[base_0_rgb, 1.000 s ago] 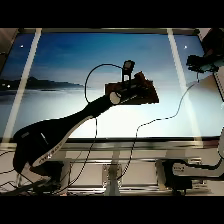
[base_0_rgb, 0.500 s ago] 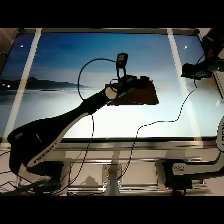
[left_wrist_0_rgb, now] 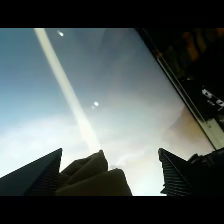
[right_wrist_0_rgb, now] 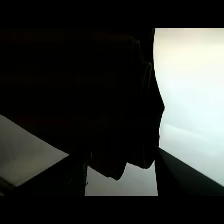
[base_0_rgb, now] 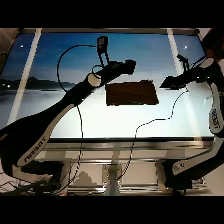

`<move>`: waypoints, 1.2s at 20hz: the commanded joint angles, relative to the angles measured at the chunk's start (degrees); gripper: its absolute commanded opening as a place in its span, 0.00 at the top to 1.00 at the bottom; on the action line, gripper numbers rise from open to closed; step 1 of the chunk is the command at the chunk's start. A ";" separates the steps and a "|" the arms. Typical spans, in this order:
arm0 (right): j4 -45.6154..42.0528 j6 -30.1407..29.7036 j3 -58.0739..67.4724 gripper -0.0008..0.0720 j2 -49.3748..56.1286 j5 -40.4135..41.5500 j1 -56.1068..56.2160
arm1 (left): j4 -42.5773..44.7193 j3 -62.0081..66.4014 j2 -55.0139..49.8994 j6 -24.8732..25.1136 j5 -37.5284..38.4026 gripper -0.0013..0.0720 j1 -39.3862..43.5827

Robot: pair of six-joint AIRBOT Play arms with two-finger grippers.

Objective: Fold the clothes and pants, and hang the long-sleeved shirts on hangers.

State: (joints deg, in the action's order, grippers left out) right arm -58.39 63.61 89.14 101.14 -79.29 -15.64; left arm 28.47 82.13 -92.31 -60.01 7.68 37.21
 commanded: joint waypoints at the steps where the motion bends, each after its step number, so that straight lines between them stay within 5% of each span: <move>1: 3.23 0.31 -0.28 0.30 5.68 -1.46 -0.04 | 0.00 -0.02 -0.55 0.00 1.03 0.03 -0.76; 5: 4.92 0.31 -0.26 0.05 9.86 2.27 -0.02 | 0.00 -0.02 -1.88 0.00 2.69 0.03 -0.76; 9: 8.26 0.33 -0.22 0.05 11.58 6.78 0.28 | -0.02 -0.04 -3.34 0.00 2.93 0.03 -0.76; 11: 9.57 0.55 -0.11 0.14 12.96 5.64 1.18 | -0.02 -0.04 -3.61 0.00 2.93 0.03 -0.76; 18: 10.01 0.33 -0.09 0.15 14.49 2.67 10.12 | -0.02 -0.04 -3.54 0.00 2.93 0.03 -0.76; 21: 10.03 -0.31 -0.09 0.50 14.32 5.01 14.21 | -0.02 -0.04 -3.45 0.00 2.93 0.03 -0.76; 23: 10.01 -0.44 0.22 0.93 14.10 5.84 16.04 | -0.02 -0.04 -3.45 0.00 2.91 0.03 -0.76; 24: 10.03 -1.05 0.92 0.97 13.97 5.57 16.50 | 0.00 -0.04 -3.32 0.02 2.91 0.03 -0.79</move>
State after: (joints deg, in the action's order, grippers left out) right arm -49.15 63.53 89.30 115.39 -74.59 -1.76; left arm 28.42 82.11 -95.79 -60.01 10.59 36.49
